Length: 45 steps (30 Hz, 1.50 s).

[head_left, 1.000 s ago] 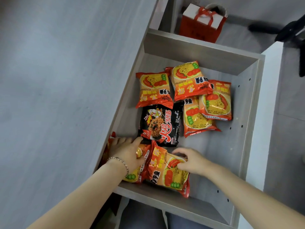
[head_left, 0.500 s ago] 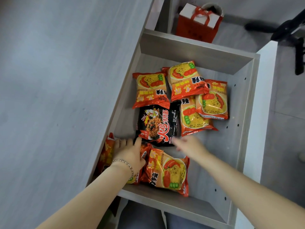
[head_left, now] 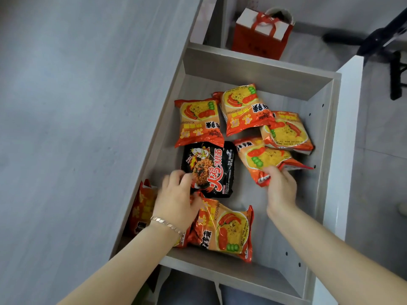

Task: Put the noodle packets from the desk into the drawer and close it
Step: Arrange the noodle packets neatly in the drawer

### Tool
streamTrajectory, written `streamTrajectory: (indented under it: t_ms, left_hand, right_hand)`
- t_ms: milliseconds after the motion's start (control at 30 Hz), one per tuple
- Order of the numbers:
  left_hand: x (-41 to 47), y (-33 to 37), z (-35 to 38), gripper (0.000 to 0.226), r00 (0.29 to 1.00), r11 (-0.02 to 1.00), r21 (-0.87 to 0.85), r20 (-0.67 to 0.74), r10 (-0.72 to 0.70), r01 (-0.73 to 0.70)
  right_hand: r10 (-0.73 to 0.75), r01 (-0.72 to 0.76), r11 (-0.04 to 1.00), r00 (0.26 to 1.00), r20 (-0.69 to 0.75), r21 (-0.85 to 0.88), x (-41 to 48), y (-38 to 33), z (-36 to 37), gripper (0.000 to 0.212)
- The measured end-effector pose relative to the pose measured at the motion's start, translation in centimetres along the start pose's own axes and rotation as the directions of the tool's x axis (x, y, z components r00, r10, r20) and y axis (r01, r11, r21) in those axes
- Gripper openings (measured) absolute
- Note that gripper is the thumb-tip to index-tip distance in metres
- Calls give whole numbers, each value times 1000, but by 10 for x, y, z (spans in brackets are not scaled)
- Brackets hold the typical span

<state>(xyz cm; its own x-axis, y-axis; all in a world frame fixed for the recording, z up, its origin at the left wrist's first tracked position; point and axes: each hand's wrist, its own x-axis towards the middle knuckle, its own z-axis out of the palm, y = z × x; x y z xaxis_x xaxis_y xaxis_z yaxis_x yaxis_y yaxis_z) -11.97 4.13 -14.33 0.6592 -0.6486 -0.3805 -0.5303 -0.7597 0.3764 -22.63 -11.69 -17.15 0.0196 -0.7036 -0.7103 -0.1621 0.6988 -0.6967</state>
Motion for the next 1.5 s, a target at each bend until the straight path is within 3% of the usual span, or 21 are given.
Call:
streamTrajectory:
  t_ms: [33,100,167,200,233,267,333,400,500,567,633,700,767,800,933,1067,1167,1267,1333,1400,1500]
  left_hand:
    - [1,8,-3,38,999,991,-135,-38,8,-13]
    - [8,27,-8,41,992,876,-465,78,-102,127]
    - [19,41,-12,50,930,565,-739,303,-209,368]
    - [25,45,-13,52,884,409,-784,405,-234,467]
    - [29,46,-13,54,847,318,-786,478,-232,530]
    - [33,45,-11,56,833,316,-771,508,-220,553]
    - [35,40,-7,52,854,451,-730,484,-189,513]
    - [34,31,-3,42,901,578,-702,404,-159,417]
    - [24,17,3,40,912,708,-618,400,-91,342]
    - [15,13,12,48,894,839,-453,441,-81,300]
    - [6,12,24,64,895,952,-235,440,-78,199]
    - [0,15,29,73,934,1000,8,356,-26,25]
    - [0,14,28,71,959,956,249,270,86,-156]
    - [1,13,27,67,954,927,307,267,134,-217]
    - [3,6,24,54,901,868,384,410,144,-313]
    - [6,3,19,43,862,933,259,498,94,-252]
    - [18,0,11,30,933,994,78,357,40,-73]
    - [32,5,4,16,982,972,-166,109,-152,168]
    - [43,12,0,22,968,939,-240,16,-250,247]
    - [58,16,-3,33,944,900,-321,-51,-327,294]
    - [88,25,-11,54,868,772,-456,3,-496,443]
  right_hand:
    - [-16,16,1000,1000,-4,27,-6,-3,-7,21]
    - [4,-4,997,1000,-8,73,-18,-8,-23,24]
    - [5,-5,1000,999,44,5,-28,-10,-37,25]
    - [-2,7,999,994,112,-48,-34,-9,-43,22]
    - [-3,22,996,979,202,-90,-40,-8,-49,17]
    - [10,28,992,955,296,-123,-46,-8,-52,13]
    - [72,42,972,886,459,-233,-53,-6,-55,15]
    - [115,88,935,839,531,-342,-53,-4,-56,25]
    - [69,129,902,898,434,-412,-44,2,-52,32]
    - [47,191,825,914,403,-531,-33,9,-48,54]
    - [43,321,645,891,453,-693,-23,22,-47,60]
    - [-19,521,337,837,548,-784,-19,36,-49,43]
    - [-86,663,71,749,657,-746,-18,45,-46,32]
    - [-79,694,8,718,692,-720,-19,47,-43,32]
    - [35,703,48,709,704,-710,-22,48,-31,36]
    - [157,721,22,682,715,-693,-22,45,-30,38]
    - [286,614,156,722,630,-774,-9,33,-26,42]
    - [55,473,300,858,510,-828,3,20,-10,45]
    - [-51,418,381,900,432,-825,11,15,7,40]
    - [-6,382,381,912,411,-842,20,13,23,32]
    - [33,362,356,916,399,-861,35,11,35,20]
